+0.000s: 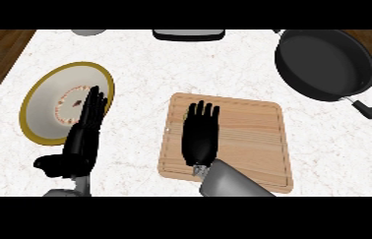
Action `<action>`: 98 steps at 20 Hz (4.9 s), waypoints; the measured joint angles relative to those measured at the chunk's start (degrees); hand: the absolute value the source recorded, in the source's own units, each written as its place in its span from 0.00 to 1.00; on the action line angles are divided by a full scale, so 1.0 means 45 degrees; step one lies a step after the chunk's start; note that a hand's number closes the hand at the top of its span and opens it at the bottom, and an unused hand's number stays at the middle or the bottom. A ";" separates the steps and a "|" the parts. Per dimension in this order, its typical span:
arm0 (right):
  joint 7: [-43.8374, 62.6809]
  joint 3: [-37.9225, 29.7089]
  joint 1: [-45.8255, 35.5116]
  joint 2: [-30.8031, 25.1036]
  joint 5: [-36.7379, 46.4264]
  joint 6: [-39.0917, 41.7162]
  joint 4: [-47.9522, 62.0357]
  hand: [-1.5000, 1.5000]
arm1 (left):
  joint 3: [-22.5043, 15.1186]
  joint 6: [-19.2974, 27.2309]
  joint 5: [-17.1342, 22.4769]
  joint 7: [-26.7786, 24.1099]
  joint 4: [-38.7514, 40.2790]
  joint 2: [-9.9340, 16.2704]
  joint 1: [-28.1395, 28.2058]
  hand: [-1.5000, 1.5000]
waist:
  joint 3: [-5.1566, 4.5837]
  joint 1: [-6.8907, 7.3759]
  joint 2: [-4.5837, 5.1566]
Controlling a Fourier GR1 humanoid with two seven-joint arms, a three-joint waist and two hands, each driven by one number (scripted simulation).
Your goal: Pick the squash from the cutting board and place it in the pot
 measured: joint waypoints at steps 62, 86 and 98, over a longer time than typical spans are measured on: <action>0.1890 -1.3113 -0.8307 -0.7166 0.4651 -0.3171 1.1200 1.00 | -0.0542 -0.0479 -0.0577 0.0356 0.0088 -0.0701 -0.1178 0.50 | 0.0016 0.1401 0.0702; 0.0610 -1.7974 -0.5288 -0.6061 0.2242 -0.6947 1.1361 0.00 | -0.0113 -0.0252 -0.0581 0.0147 0.0292 -0.0695 -0.0706 0.50 | 0.0052 0.0662 0.0442; 0.0017 -1.8905 -0.4114 -0.5378 0.3075 -1.4021 0.8397 0.00 | 0.0000 -0.0207 -0.0560 0.0059 0.0247 -0.0702 -0.0465 0.50 | 0.0021 0.0423 0.0288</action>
